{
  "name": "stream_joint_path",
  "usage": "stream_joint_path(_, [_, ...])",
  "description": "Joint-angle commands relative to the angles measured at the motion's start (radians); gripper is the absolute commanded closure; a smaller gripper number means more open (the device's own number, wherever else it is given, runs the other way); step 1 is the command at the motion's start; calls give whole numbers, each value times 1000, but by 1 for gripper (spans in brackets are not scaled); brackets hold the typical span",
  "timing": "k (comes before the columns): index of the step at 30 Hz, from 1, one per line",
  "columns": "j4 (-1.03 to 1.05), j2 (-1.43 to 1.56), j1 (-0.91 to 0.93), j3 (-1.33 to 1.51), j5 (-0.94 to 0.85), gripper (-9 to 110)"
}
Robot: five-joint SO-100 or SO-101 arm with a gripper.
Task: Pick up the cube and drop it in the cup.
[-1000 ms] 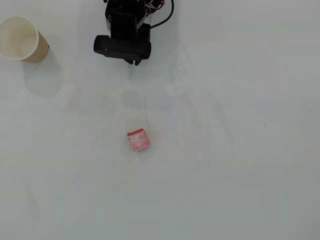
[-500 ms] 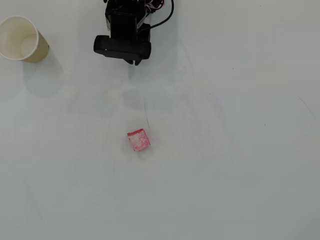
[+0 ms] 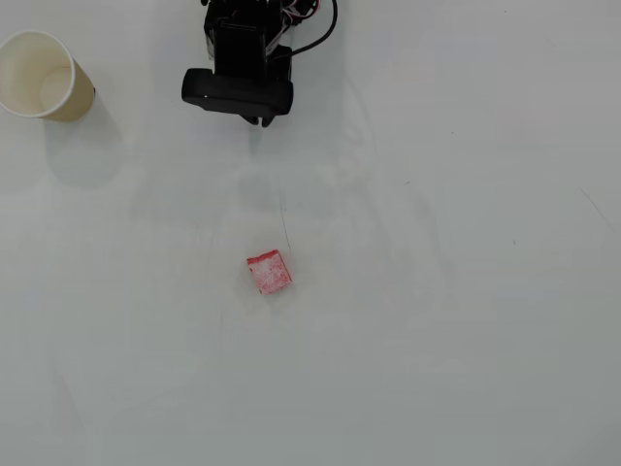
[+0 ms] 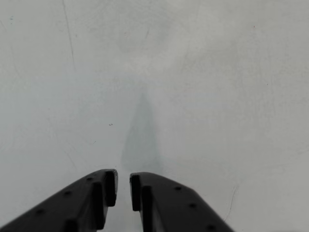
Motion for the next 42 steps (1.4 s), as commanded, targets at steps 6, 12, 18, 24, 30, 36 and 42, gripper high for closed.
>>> stream_joint_path(6, [-5,17,3,32,5,102])
stream_joint_path(12, [-20,17,-57,32,-3,102])
stream_joint_path(18, [-233,17,-54,32,-5,102])
stream_joint_path(24, [-437,18,-38,32,-5,102])
stream_joint_path(30, [-594,18,-35,32,-5,102])
stream_joint_path(36, [-644,20,-48,32,-6,102])
stream_joint_path(42, [-643,20,-43,32,-6,102])
